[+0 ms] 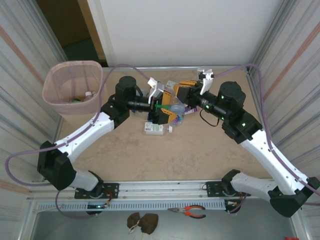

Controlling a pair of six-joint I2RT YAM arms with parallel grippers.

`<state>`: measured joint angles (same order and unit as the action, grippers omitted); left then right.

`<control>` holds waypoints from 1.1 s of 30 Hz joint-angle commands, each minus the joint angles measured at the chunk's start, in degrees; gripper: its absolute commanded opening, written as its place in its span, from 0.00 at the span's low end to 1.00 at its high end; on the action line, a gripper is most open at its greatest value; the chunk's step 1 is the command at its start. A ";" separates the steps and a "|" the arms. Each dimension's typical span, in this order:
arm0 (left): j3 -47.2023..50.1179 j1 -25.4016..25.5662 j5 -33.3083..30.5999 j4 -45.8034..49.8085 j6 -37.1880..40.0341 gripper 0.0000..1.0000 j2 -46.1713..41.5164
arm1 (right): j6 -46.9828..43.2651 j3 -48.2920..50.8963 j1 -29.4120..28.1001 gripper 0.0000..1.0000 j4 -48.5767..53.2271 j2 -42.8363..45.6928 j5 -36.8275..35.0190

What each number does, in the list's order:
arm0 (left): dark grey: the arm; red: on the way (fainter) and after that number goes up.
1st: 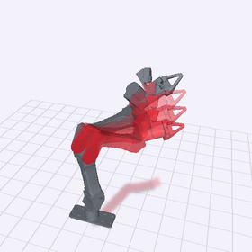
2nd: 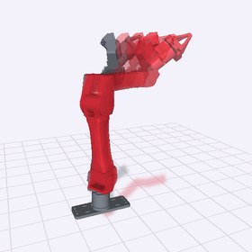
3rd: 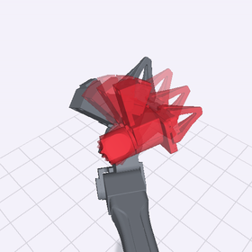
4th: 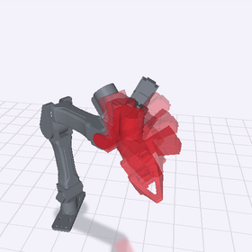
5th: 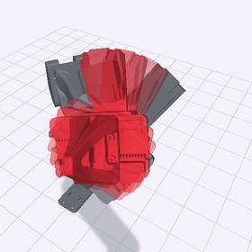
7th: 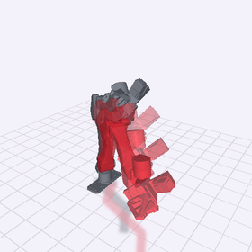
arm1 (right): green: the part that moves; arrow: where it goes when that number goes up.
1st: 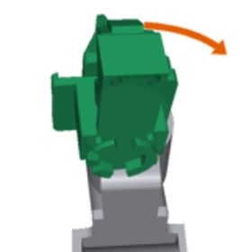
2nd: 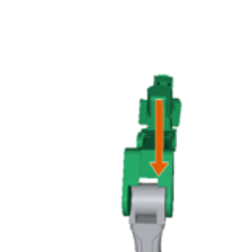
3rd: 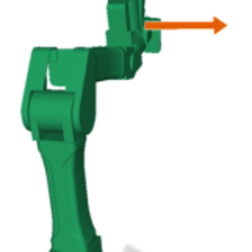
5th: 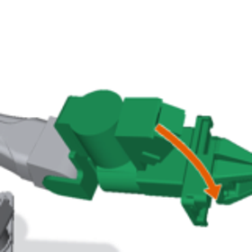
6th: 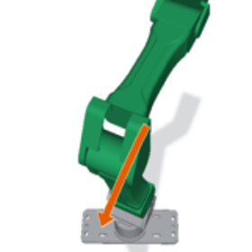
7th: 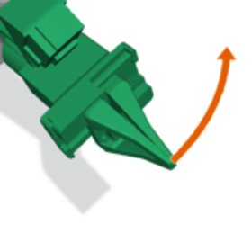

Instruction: Put the plastic bottles in the bin

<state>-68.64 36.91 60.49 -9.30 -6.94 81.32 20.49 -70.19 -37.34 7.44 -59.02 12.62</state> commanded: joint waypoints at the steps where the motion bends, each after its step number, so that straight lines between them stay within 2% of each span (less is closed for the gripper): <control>1: -2.46 0.80 7.42 -2.65 1.06 0.87 -0.40 | -2.24 -1.03 -0.82 0.27 -3.37 2.04 4.17; 12: -2.96 2.20 12.85 -3.39 4.06 0.77 -1.51 | -1.89 -2.09 -1.72 0.27 -6.54 4.27 8.06; 20: -3.16 2.39 12.75 -2.08 4.98 0.63 -1.97 | -2.11 -2.15 -2.38 0.28 -5.97 4.29 7.01; 22: -3.23 2.39 12.09 -0.96 5.72 0.62 -2.35 | -2.12 -2.18 -2.49 0.33 -5.61 4.36 6.04; 24: -3.49 2.39 11.60 0.07 6.31 0.62 -2.57 | -2.25 -2.14 -2.62 0.47 -5.27 4.61 5.30; 28: -4.11 2.30 9.46 3.68 8.75 0.62 -3.34 | -2.81 -2.18 -2.61 0.68 -3.58 5.77 2.37; 33: -5.60 0.71 5.36 9.92 10.53 0.62 -4.21 | -4.73 -1.70 -2.64 0.76 -0.16 8.82 -4.24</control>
<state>-71.90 38.52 68.49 -3.95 0.89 79.57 17.58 -70.41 -39.46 5.50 -53.25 13.61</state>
